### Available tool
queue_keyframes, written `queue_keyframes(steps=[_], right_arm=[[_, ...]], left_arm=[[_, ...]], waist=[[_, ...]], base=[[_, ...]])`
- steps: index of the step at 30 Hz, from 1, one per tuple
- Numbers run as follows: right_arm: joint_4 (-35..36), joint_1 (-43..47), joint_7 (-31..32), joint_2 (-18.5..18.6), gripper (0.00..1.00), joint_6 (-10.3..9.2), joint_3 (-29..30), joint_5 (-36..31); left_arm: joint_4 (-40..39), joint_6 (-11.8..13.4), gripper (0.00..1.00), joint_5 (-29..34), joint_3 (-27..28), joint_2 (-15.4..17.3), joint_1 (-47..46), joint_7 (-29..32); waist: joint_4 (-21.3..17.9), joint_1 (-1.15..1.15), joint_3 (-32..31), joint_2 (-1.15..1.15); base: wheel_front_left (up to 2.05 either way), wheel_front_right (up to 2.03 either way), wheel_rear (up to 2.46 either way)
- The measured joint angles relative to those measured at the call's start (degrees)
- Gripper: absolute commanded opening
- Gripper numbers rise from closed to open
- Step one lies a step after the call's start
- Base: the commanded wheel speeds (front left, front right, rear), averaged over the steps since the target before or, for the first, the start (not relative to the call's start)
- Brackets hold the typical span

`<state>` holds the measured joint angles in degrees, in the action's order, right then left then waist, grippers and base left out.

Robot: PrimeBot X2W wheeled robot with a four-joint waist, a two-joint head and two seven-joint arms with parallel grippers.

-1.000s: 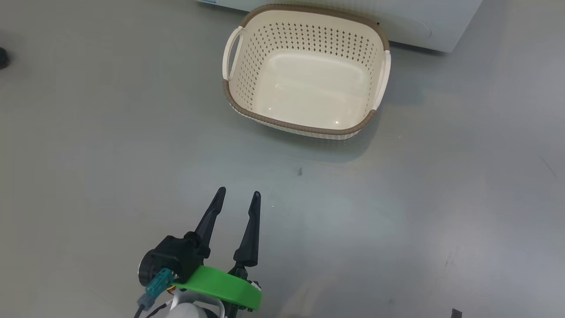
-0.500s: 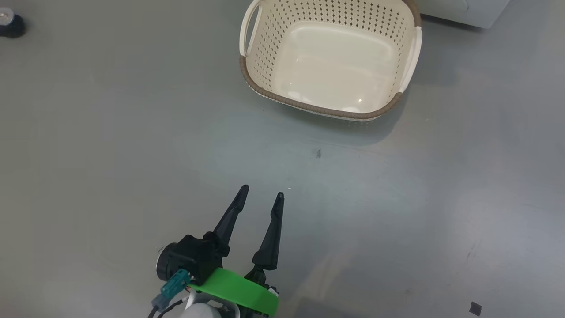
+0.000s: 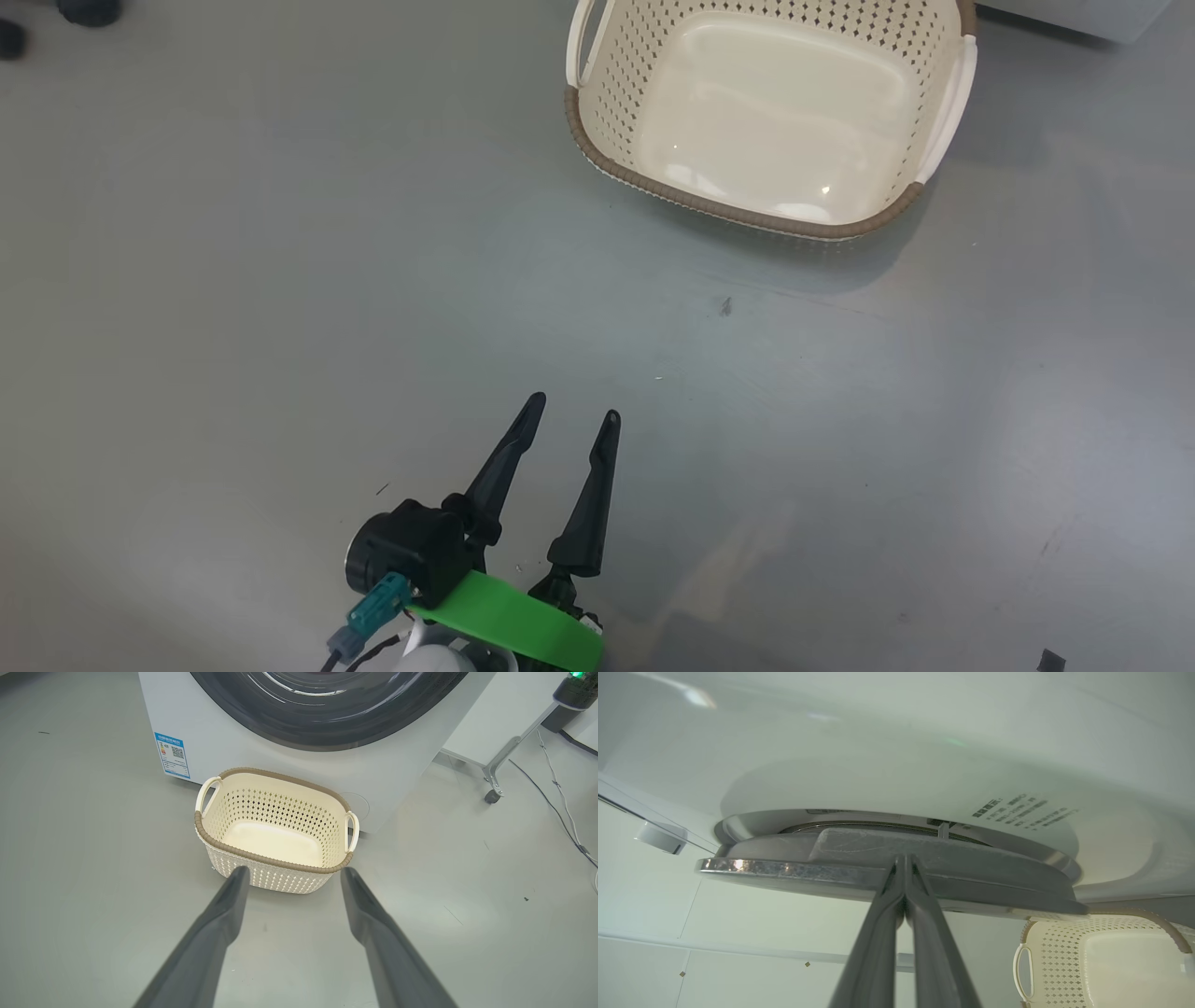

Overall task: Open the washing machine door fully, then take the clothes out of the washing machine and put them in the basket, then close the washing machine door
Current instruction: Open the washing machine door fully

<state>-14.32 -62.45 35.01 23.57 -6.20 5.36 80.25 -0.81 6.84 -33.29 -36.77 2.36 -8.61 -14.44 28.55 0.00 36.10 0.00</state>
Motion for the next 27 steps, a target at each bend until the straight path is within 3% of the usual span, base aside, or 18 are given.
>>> queue_keyframes(steps=[27], right_arm=[[-6.95,-7.92,0.56,0.58,0.00,-1.03,-0.14,-0.30]], left_arm=[[-1.55,0.00,1.00,-0.51,-0.56,-0.11,2.36,0.00]], waist=[[4.23,0.00,0.49,0.00]], base=[[0.00,0.00,0.00]])
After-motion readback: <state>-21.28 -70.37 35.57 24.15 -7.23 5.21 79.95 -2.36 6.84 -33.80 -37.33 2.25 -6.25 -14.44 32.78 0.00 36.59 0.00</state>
